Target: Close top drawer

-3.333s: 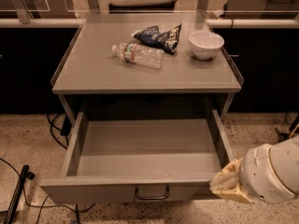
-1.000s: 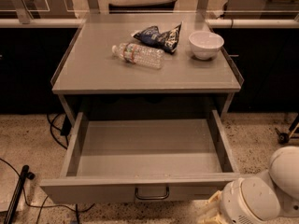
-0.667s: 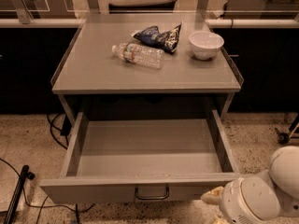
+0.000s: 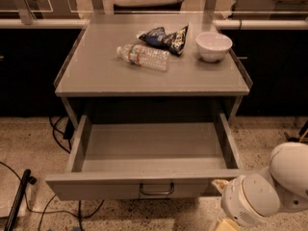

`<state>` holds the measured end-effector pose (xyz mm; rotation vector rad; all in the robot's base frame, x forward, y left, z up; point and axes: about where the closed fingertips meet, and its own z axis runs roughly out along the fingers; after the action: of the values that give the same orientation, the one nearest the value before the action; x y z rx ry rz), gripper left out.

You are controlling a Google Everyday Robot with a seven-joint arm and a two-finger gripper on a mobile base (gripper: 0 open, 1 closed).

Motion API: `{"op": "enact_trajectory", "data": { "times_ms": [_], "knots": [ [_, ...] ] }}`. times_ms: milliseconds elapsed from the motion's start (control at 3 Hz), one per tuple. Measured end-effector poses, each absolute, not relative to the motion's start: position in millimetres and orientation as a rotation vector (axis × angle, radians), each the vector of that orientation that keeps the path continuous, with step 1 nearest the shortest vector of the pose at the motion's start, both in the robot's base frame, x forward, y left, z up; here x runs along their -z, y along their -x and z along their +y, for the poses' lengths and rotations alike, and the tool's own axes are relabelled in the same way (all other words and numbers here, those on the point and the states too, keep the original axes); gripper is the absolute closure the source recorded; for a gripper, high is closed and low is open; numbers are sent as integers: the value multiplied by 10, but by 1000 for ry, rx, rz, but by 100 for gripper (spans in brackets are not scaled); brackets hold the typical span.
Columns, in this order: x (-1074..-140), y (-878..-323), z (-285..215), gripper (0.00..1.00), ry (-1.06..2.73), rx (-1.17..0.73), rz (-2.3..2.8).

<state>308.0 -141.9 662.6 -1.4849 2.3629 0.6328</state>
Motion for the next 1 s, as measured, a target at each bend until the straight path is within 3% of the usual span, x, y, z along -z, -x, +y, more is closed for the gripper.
{"op": "enact_trajectory", "data": {
  "times_ms": [333,667,1000],
  "knots": [
    [-6611,-3434,-1358,0,1505,-625,2362],
    [-6593,-3815,-1269,15,1543,-622,2350],
    [-6563,-4080,-1231,37,1563,-617,2346]
  ]
}}
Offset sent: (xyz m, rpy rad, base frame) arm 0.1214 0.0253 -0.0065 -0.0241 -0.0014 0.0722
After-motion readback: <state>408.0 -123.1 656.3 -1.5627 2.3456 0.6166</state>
